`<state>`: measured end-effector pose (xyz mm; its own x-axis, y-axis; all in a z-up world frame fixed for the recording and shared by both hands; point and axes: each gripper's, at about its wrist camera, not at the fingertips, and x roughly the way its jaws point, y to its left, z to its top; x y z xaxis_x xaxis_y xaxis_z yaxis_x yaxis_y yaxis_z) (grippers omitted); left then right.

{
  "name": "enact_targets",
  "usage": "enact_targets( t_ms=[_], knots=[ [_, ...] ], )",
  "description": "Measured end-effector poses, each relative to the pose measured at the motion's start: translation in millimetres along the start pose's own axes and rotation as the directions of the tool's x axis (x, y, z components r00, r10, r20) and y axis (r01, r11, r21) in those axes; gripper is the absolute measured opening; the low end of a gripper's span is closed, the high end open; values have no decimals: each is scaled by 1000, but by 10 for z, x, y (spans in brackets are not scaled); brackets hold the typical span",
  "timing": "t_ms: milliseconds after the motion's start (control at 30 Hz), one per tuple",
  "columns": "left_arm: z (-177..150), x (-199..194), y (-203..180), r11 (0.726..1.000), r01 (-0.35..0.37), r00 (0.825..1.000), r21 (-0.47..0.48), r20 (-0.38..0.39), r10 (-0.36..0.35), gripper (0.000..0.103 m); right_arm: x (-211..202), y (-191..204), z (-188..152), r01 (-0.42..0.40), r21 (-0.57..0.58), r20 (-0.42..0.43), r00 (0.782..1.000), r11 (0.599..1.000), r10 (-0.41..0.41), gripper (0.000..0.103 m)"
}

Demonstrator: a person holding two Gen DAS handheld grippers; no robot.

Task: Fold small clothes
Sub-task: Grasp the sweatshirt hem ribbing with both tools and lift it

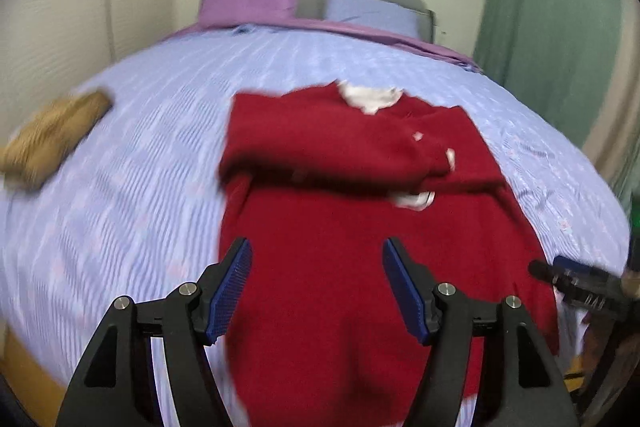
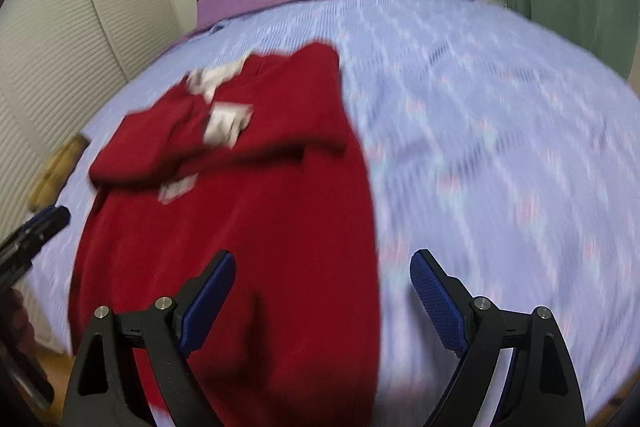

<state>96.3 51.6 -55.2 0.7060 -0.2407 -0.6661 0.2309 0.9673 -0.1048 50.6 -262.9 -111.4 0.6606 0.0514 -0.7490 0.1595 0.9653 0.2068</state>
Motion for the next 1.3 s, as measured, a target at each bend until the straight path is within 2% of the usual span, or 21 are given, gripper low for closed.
enact_targets(
  t_ms=[100,300,367,433,500,567,667,700,800,833,867,900,933,967,1000,1067,1167,1300],
  knots=[
    [-309,-34,26,999,-40,998,3,-39,40,67,-16,51,-304,30,8,-21,999,1000,-29,89],
    [-714,-6,172,996,-65,993,-58,-98,60,67,-80,71,-593,64,-46,-15,998,997,-65,89],
    [-833,-2,263,993,-45,992,-107,-122,32,67,-99,37,-630,44,-28,-22,999,999,-44,89],
    [-938,18,342,985,-17,988,-171,-152,-9,67,-111,-43,-672,-9,43,-36,999,999,11,91],
    [-1012,51,341,980,10,986,-197,-160,-42,67,-118,-64,-716,-39,75,-33,999,996,41,91],
    [-1012,92,278,979,42,984,-199,-163,-75,66,-123,-6,-753,-54,55,-32,998,997,56,92],
    [-1018,134,176,970,99,977,-222,-162,-137,65,-91,140,-769,-157,38,-48,986,987,159,93],
    [-1013,141,137,967,120,976,-223,-154,-156,63,-78,176,-771,-164,29,-49,985,986,165,93],
    [-970,149,85,965,145,978,-217,-116,-173,42,-19,160,-744,-171,47,-38,984,984,173,92],
    [-956,156,107,959,157,976,-237,-108,-187,31,-27,121,-729,-177,73,-23,984,982,179,84],
    [-952,162,134,950,179,972,-255,-102,-210,25,-41,52,-710,-173,116,-7,985,978,175,65],
    [-949,165,152,941,196,968,-274,-97,-230,24,-53,-17,-708,-176,152,0,984,973,178,54],
    [-947,164,140,942,195,969,-273,-95,-228,19,-39,-78,-700,-196,183,-2,980,963,199,35],
    [-946,152,95,949,186,973,-255,-90,-215,17,-24,-120,-695,-226,201,-11,972,953,233,28],
    [-944,140,49,957,174,976,-233,-86,-199,17,-4,-141,-690,-248,210,-18,966,946,257,24],
    [-940,107,3,963,167,980,-210,-74,-186,16,-10,-92,-690,-229,177,-18,972,957,235,19],
    [-941,95,60,955,181,977,-235,-68,-202,16,-80,46,-692,-175,99,12,985,980,174,15],
    [-914,4,38,962,182,980,-204,-42,-194,16,-153,38,-673,-184,105,43,983,977,180,12]
  ],
)
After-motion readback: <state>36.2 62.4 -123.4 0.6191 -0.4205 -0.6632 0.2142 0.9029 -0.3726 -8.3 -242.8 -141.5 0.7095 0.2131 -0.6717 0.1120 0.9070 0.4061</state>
